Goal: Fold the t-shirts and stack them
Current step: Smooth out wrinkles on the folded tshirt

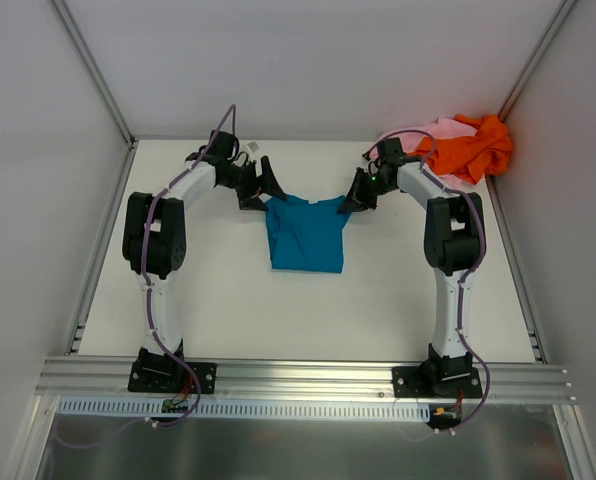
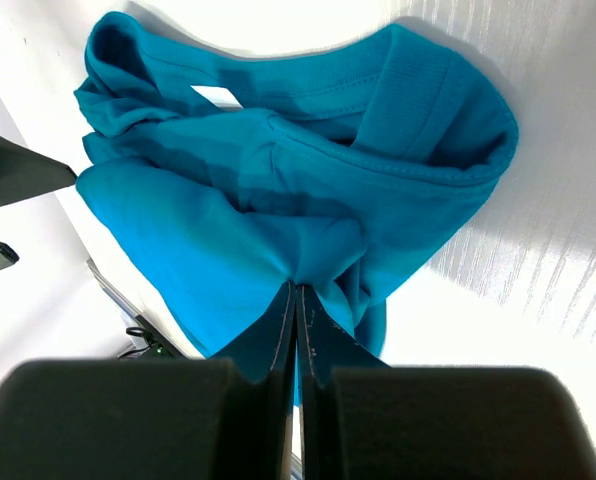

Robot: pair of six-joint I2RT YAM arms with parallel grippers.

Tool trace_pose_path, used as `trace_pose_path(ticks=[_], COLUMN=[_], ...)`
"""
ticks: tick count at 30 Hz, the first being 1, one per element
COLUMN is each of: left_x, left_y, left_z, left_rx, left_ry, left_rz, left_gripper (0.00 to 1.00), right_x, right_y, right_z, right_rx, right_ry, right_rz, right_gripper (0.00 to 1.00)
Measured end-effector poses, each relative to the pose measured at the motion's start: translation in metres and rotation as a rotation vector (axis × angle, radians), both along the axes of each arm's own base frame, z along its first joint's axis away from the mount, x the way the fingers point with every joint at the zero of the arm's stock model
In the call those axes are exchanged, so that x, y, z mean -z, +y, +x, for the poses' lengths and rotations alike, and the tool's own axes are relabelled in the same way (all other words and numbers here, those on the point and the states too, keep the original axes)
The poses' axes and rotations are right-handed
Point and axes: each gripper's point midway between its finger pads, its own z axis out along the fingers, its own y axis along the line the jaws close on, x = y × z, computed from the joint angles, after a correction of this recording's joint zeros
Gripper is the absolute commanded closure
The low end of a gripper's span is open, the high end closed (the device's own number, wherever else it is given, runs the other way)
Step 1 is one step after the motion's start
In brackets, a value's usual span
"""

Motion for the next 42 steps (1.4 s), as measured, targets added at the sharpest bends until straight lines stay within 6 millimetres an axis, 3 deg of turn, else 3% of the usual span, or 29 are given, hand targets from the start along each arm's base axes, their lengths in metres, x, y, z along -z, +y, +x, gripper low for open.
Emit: trace_pose_path(ticks=[7, 18, 31, 42], left_x=[0.002, 0.0, 0.021, 0.024], left_y=[-0.003, -0.026, -0.022, -0.022], left_z=[-0.002, -0.006, -0.021, -0.02], left_rx=[0.002, 0.029, 0.036, 0.041], left_ry=[0.006, -0.005, 0.048, 0.038], left_rz=[-0.002, -0.021, -0.002, 0.0], left_gripper=[0.26, 0.28, 0.28, 0.34], right_x=[0.0, 0.0, -0.001, -0.001], right_y=[0.0, 0.0, 0.001, 0.001], right_z=[0.0, 0.001, 0.001, 0.001], right_rx=[0.0, 0.001, 0.009, 0.012], right_ry=[0.0, -0.003, 0.001, 0.003], right_rz=[0.0, 0.001, 0.004, 0.004], right_gripper=[1.0, 1.0, 1.0, 1.0])
